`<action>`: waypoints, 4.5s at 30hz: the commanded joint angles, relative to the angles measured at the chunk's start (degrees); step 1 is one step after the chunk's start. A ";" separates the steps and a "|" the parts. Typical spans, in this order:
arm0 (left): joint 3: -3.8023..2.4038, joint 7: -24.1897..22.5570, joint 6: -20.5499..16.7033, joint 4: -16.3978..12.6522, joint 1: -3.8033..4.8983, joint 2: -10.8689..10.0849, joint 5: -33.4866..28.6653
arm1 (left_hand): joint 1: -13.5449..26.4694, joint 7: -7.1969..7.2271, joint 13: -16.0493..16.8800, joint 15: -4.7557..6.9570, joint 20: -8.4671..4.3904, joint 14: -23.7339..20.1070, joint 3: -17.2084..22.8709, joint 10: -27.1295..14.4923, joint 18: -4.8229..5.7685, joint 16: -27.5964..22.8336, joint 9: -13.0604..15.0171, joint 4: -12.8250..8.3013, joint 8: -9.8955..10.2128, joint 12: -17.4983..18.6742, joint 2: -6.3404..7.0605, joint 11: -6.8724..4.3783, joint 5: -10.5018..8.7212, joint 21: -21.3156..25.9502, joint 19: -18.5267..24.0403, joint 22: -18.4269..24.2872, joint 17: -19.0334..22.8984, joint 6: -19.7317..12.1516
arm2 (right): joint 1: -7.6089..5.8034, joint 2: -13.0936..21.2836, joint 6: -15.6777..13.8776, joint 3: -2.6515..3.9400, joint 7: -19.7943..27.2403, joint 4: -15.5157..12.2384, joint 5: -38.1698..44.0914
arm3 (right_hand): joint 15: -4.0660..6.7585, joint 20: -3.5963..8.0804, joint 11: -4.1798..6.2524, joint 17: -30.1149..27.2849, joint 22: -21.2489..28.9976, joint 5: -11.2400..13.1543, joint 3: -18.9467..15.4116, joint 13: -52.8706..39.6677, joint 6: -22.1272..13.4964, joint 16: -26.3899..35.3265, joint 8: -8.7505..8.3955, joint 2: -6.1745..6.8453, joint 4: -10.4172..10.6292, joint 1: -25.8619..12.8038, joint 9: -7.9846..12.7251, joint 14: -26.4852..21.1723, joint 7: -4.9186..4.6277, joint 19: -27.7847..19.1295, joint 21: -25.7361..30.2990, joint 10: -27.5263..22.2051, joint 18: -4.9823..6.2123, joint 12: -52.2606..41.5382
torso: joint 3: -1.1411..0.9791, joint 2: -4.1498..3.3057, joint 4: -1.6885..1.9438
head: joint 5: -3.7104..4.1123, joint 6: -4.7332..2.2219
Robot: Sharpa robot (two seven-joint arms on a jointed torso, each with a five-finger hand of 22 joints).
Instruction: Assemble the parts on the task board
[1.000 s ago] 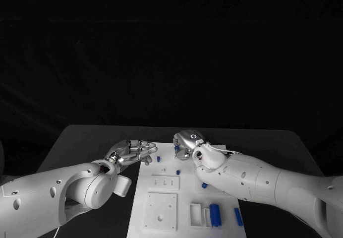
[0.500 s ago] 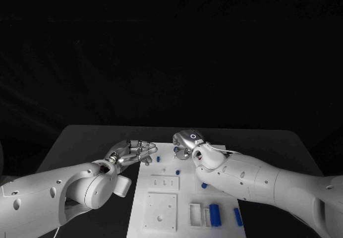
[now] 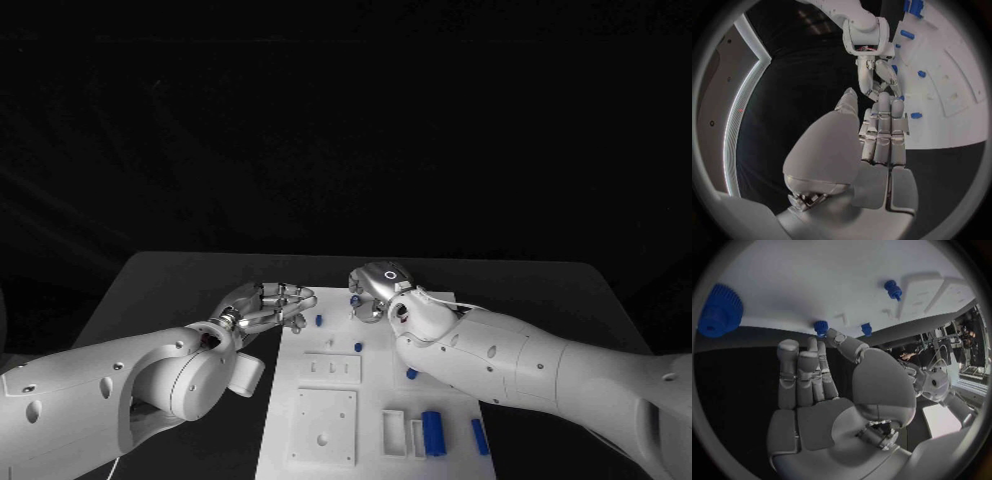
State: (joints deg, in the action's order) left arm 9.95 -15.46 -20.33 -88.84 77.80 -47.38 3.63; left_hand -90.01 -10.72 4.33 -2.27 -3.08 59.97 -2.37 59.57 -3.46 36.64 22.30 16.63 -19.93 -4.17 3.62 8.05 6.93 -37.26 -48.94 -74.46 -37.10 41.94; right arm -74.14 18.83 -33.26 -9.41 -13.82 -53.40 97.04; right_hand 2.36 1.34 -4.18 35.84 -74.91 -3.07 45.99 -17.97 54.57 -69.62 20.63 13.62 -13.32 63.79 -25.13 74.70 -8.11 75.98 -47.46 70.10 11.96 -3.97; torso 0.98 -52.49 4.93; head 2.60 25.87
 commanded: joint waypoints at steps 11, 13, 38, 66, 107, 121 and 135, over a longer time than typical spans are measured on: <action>-0.06 -2.20 -0.23 1.01 0.46 -1.52 0.17 | 0.36 0.24 0.12 -0.03 -0.31 -0.37 -0.01 0.57 -2.09 0.24 -0.05 0.02 0.04 0.00 -0.20 0.34 -0.19 -0.37 -0.01 0.13 0.18 0.11 | -2.16 12.16 2.55 5.05 3.57 -17.53 -8.94 | -0.32 2.81 -0.26 -0.72 -0.68 0.09 -0.88 0.06 -2.58 -0.38 -1.55 1.61 2.25 -0.90 0.58 -0.21 -0.98 2.97 0.48 -0.48 3.04 -0.34 | -0.34 0.26 -1.14 | -0.44 -1.46; -0.05 -2.73 -0.28 1.50 0.46 -1.47 0.23 | 0.28 0.22 0.22 -0.02 -0.30 -0.41 0.01 0.98 -2.08 0.25 -0.04 0.02 -0.05 -0.18 -0.24 0.32 -0.17 -0.38 0.06 0.15 0.22 0.24 | -2.36 14.66 3.87 5.76 3.89 -19.42 -9.83 | -0.06 2.68 0.00 -0.84 -0.81 0.12 -1.36 -0.18 -2.67 -0.46 -1.57 1.45 2.21 -0.84 0.56 -0.18 -1.00 2.98 0.37 0.24 3.04 -0.59 | -0.50 0.49 -1.54 | -0.65 -1.48; -0.03 -2.93 1.51 3.54 0.40 -0.75 0.77 | 0.09 0.00 0.64 0.13 -0.42 -0.47 -0.24 2.92 -1.93 0.54 -0.21 0.04 -0.25 -0.90 -0.46 0.11 -0.26 -0.65 0.22 0.36 0.47 0.55 | -1.33 14.62 13.16 5.74 5.69 -8.87 -9.82 | 1.92 4.63 2.09 5.58 -1.53 -0.44 -7.33 -53.62 -7.72 -8.19 -5.14 1.56 2.63 -2.84 2.03 -1.24 -0.57 3.25 -7.95 -4.90 3.04 -57.17 | -1.75 1.41 -3.12 | -0.25 -1.77; -0.03 -2.16 2.10 4.08 0.40 -0.34 0.79 | 0.27 -0.19 0.52 0.08 -0.43 -0.51 -0.37 2.50 -1.93 0.60 -0.34 0.05 -0.10 -0.60 -0.45 0.20 -0.29 -0.74 0.20 0.43 0.55 0.25 | 0.74 10.75 14.89 5.15 7.13 -1.40 -12.07 | 2.05 4.86 2.23 7.36 -1.38 -0.05 -6.86 -55.03 -7.92 -8.47 -4.99 -0.38 3.19 -3.27 1.91 -1.62 -0.41 2.10 -10.11 -4.91 3.04 -59.57 | -1.48 1.30 -2.92 | -0.99 -0.35; -0.03 -1.57 2.34 4.26 0.40 0.25 0.79 | 0.38 -0.21 0.46 0.05 -0.39 -0.58 -0.36 2.27 -1.92 0.61 -0.42 0.05 -0.05 -0.44 -0.50 0.23 -0.30 -0.75 0.26 0.51 0.63 0.10 | 1.46 8.77 17.72 3.12 3.77 -0.11 -7.22 | 2.62 4.87 2.86 9.50 -1.25 0.09 -6.76 -55.04 -4.19 -8.09 -2.68 -1.38 4.49 -5.84 0.79 -1.43 0.28 1.17 -12.72 -4.21 3.04 -60.85 | -1.60 1.36 -2.94 | -1.20 0.74; -0.03 -1.35 2.40 4.24 0.40 0.17 0.82 | 0.33 -0.18 0.45 0.05 -0.39 -0.59 -0.35 2.22 -1.94 0.62 -0.43 0.03 -0.05 -0.40 -0.47 0.23 -0.30 -0.76 0.28 0.53 0.64 0.10 | 1.74 8.28 17.37 1.92 1.11 -0.90 -2.75 | 3.80 4.76 4.12 10.22 -1.17 0.16 -6.87 -54.65 -0.30 -7.62 -0.73 -0.91 4.87 -6.77 -0.34 -1.25 1.61 0.76 -13.52 -3.83 3.04 -60.80 | -1.62 1.41 -3.04 | -1.32 1.01; -0.03 -1.18 2.32 3.90 0.41 -0.24 1.12 | 0.23 -0.17 0.44 0.04 -0.40 -0.59 -0.31 2.20 -1.95 0.64 -0.44 0.00 -0.06 -0.37 -0.46 0.25 -0.27 -0.78 0.29 0.55 0.66 0.09 | 2.62 8.22 16.89 1.06 -0.56 -2.08 0.82 | 4.27 4.89 4.63 11.25 -1.26 0.05 -6.14 -57.01 1.58 -7.85 0.03 -1.97 3.94 -5.53 -0.98 -1.01 2.22 0.87 -14.50 0.26 3.04 -64.74 | -1.55 1.43 -3.28 | -1.11 0.91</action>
State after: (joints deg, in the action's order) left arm 9.97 -16.40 -18.83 -84.70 78.15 -47.71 4.29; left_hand -89.79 -10.83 4.87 -2.06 -3.03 59.77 -2.37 62.02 -3.43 37.09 21.91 16.63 -19.93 -4.83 3.40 8.29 6.93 -37.71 -48.73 -73.97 -36.51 42.47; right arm -73.25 27.16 -22.81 -7.34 -13.57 -55.46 95.99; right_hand 6.24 6.04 0.44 47.02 -74.92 -3.10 39.92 -74.84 50.92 -77.39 20.38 12.20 -9.05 57.78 -25.86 73.70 -5.23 77.16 -61.81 70.08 9.19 -68.56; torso -0.62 -51.06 1.85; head 1.51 26.91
